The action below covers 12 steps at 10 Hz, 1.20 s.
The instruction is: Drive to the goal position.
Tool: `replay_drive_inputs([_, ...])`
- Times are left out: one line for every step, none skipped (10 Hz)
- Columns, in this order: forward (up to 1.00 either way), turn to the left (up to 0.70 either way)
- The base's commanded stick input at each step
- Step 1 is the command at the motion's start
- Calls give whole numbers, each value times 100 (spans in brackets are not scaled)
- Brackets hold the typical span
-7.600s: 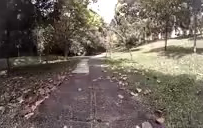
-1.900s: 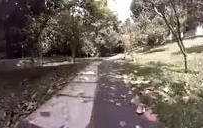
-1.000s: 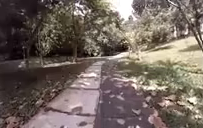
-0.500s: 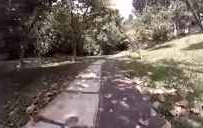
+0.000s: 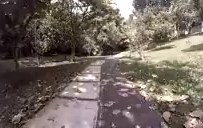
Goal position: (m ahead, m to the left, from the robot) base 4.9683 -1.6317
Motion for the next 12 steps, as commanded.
replay_drive_inputs([45, 0])
replay_drive_inputs([45, 0])
replay_drive_inputs([45, 0])
replay_drive_inputs([45, 0])
replay_drive_inputs([45, 0])
replay_drive_inputs([45, 0])
replay_drive_inputs([45, 0])
replay_drive_inputs([45, 0])
replay_drive_inputs([45, 0])
replay_drive_inputs([45, 0])
replay_drive_inputs([45, 0])
replay_drive_inputs([45, 0])
